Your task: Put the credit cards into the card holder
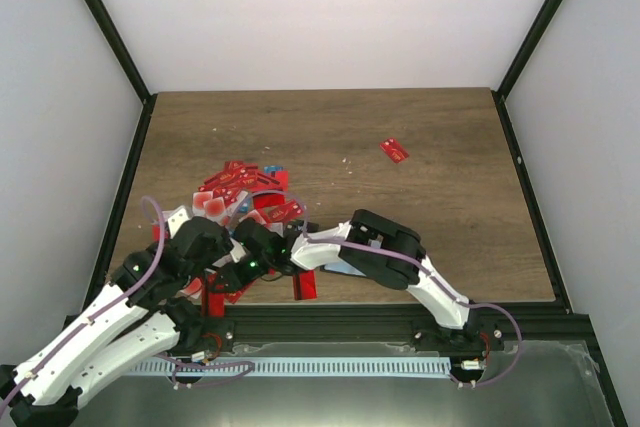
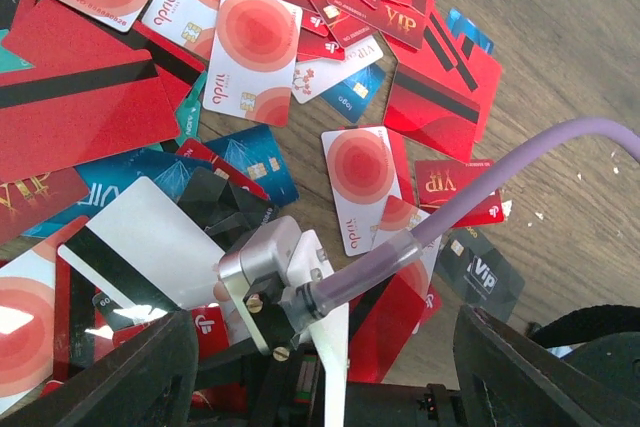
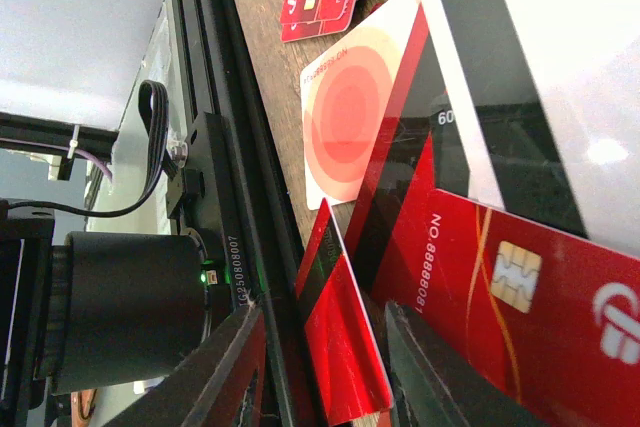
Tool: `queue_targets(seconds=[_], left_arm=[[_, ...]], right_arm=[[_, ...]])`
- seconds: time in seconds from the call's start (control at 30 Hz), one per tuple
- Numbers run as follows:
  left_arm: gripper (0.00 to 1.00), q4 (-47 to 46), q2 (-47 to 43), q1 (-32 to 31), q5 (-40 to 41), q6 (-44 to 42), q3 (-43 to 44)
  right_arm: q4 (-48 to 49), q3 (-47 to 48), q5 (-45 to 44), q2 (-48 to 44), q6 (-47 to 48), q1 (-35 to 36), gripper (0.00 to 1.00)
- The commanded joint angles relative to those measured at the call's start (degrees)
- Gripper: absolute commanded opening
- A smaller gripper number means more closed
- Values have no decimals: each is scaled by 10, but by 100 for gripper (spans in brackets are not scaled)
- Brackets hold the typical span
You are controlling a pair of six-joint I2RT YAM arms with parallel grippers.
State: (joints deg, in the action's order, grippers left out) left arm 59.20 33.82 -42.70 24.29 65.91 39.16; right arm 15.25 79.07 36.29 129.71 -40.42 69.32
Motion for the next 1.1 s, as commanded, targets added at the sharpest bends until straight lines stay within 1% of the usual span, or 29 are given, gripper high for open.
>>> queue_targets(seconds=[0.0,0.1,0.17,0.33,0.43,0.47,0.63,0.73,0.8,0.9,0.97,1.03,1.07], left_arm=[[72,-9,-8,-1,-1,-8,-9],[72,-12,-9,-2,-2,-8,-10],[72,-13,-9,-2,-4,-8,-12],[72,-15,-13,-2,-3,-13,-13],[72,-18,-17,-2,-2,-20,-13],[72,-19,-19,-2,-3,-24,-11],[72,-35,-28,-2,-13,-58,13],[72,-68,-27,-2,-41,-99,30],[72,-87,-18,-1,-63,-119,43],[72,-124,5,-1,-96,-154,65],[72,-153,23,-2,-115,-179,75],[72,-189,41,-2,-139,-205,79],[72,-212,51,-2,-162,-220,78]], right_arm=[[-34,2,-9,22,13,10,34],[-33,1,-8,20,16,13,31],[-32,1,-8,19,16,14,27],[-32,-4,-8,17,16,14,14],[-29,-8,-3,10,15,14,3],[-27,-10,-1,4,14,14,1],[-17,-34,7,-58,0,6,1],[-3,-67,26,-109,-17,-17,1],[7,-101,34,-150,-25,-38,1],[-4,-144,33,-215,-15,-73,1],[-14,-184,29,-264,-8,-104,1],[-18,-236,27,-318,-1,-152,1],[-23,-262,27,-349,6,-165,1]])
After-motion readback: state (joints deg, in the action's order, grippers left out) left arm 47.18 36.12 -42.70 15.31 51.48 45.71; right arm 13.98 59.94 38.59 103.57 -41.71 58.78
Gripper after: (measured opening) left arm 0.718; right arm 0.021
